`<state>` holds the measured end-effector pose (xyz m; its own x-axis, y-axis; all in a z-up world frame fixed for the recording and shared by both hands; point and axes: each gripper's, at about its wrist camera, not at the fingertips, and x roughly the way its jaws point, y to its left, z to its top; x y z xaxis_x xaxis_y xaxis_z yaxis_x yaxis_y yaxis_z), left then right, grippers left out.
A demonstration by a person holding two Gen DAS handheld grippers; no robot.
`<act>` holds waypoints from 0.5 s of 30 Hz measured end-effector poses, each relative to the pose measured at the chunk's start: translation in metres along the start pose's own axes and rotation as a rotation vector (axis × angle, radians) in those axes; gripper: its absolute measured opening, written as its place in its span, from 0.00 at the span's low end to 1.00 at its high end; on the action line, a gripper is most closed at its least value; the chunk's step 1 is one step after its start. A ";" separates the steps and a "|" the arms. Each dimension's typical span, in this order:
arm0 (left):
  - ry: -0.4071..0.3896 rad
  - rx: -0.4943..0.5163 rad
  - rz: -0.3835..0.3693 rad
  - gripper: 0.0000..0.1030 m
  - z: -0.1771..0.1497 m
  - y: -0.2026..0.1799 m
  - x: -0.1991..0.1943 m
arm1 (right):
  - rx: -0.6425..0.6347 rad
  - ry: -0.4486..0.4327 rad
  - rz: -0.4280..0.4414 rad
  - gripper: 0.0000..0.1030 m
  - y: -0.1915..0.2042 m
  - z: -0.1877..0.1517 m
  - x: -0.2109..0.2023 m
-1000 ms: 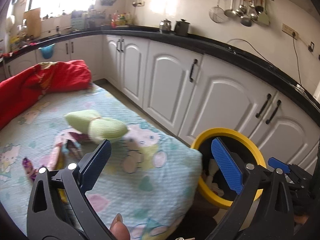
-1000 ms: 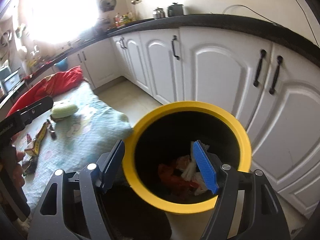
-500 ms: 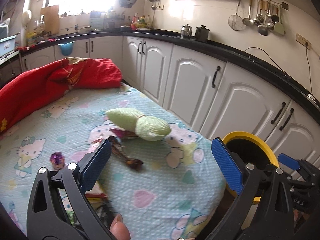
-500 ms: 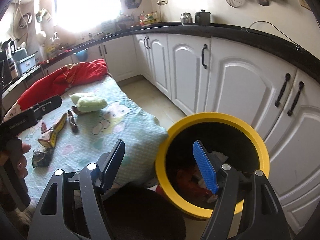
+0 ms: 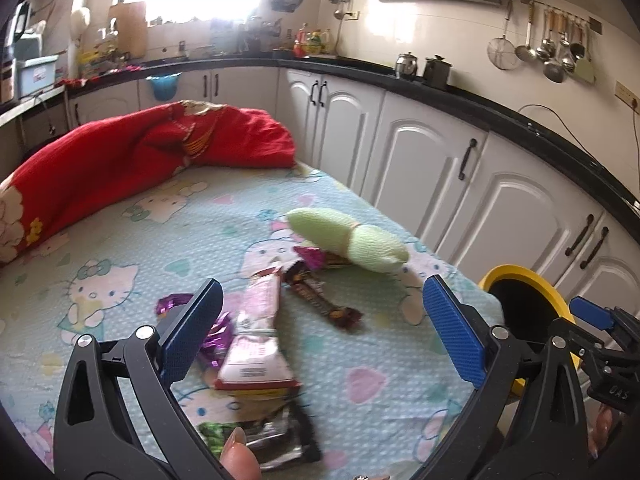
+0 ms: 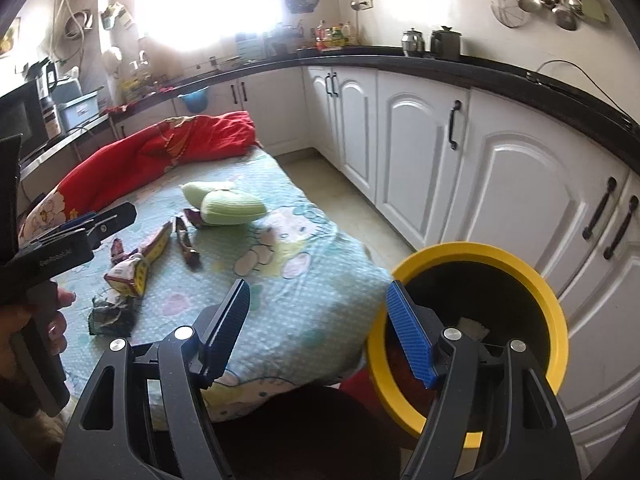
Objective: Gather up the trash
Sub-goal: 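Move both tools back to the bed toward the wrappers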
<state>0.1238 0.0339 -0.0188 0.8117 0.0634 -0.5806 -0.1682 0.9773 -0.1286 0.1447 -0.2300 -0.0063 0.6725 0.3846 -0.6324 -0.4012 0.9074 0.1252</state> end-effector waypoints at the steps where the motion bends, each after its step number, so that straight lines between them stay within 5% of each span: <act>1: 0.001 -0.005 0.005 0.89 0.000 0.003 0.000 | -0.003 0.002 0.006 0.66 0.003 0.001 0.002; 15: 0.038 -0.181 0.110 0.89 -0.002 0.085 0.011 | -0.099 0.047 0.127 0.66 0.071 0.016 0.044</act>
<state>0.1177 0.1178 -0.0380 0.7616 0.1566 -0.6288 -0.3551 0.9125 -0.2029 0.1557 -0.1462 -0.0134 0.5836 0.4846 -0.6516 -0.5420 0.8300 0.1319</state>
